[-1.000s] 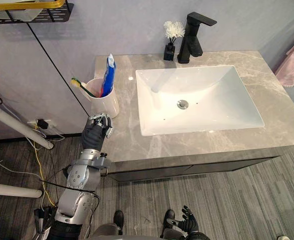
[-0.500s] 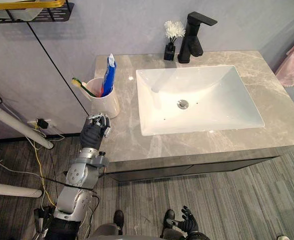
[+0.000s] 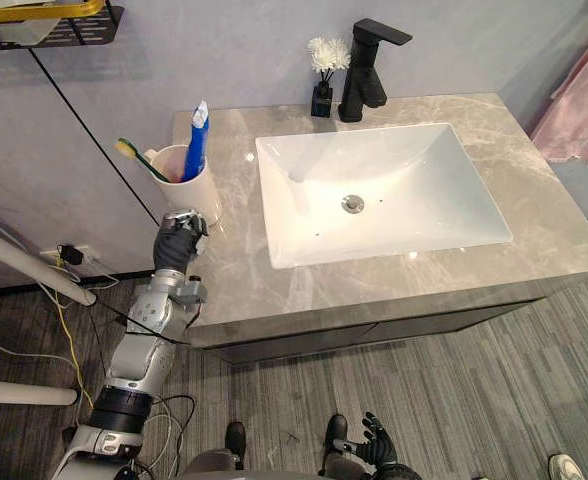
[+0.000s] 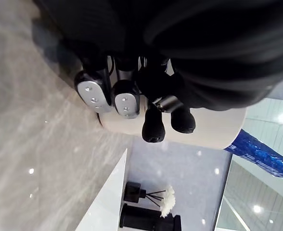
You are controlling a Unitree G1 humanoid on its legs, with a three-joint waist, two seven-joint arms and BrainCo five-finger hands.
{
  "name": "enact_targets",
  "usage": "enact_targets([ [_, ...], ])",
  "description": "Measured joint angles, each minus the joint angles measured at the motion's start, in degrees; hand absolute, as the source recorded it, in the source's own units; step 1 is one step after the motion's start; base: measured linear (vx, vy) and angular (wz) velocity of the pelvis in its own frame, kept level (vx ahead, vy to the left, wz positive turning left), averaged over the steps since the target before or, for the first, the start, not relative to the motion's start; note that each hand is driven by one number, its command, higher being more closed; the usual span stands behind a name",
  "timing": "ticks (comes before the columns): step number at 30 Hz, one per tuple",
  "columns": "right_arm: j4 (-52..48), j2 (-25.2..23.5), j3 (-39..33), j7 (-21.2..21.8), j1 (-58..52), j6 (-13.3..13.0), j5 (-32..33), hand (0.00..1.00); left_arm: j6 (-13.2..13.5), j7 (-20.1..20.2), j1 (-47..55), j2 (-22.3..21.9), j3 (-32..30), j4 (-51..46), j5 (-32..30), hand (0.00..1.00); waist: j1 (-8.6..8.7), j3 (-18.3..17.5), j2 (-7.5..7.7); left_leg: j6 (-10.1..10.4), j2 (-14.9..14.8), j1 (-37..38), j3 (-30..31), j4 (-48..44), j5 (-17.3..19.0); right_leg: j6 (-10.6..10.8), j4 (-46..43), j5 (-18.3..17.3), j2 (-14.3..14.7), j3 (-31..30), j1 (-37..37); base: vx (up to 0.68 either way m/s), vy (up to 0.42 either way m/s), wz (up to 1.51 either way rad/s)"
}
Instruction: Organize washtable
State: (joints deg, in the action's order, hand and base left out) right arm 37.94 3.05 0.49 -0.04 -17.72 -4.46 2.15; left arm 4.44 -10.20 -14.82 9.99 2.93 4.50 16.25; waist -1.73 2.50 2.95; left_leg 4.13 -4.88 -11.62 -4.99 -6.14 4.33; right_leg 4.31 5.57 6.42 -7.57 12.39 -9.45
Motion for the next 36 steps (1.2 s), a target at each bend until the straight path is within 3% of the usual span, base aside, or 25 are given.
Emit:
enact_targets([
  [3, 0.0, 0.0, 0.0, 0.2, 0.2, 0.0, 0.0, 0.00, 0.7, -0.2, 0.0, 0.8, -1.5, 0.5, -0.1, 1.00, 0.80, 0.0, 0.04, 0.0, -0.1, 0.1, 0.0, 1.1, -0.6, -0.1, 0.0, 0.2, 0.2, -0.1, -0.5, -0.03, -0.018, -0.01],
  [19, 0.5, 0.0, 0.1, 0.2, 0.5, 0.0, 0.0, 0.00, 1.8, -1.6, -1.7, 2.2, -3.9, 1.6, -1.1, 1.00, 0.88, 0.8, 1.25, 0.2, -0.1, 0.4, 0.2, 2.4, -1.4, -0.1, 0.1, 0.2, 0.3, 0.1, -0.7, 0.00, 0.000, 0.00],
  [36, 1.1, 0.0, 1.4, 0.2, 1.6, 0.0, -0.1, 0.00, 1.0, -2.7, -2.3, 2.7, -7.0, 2.0, -1.2, 1.00, 0.89, 2.0, 1.80, 0.2, 0.0, 1.6, 0.3, 4.0, -2.0, -0.1, 0.2, 0.2, 0.3, 0.2, -0.1, 0.00, 0.000, 0.00],
])
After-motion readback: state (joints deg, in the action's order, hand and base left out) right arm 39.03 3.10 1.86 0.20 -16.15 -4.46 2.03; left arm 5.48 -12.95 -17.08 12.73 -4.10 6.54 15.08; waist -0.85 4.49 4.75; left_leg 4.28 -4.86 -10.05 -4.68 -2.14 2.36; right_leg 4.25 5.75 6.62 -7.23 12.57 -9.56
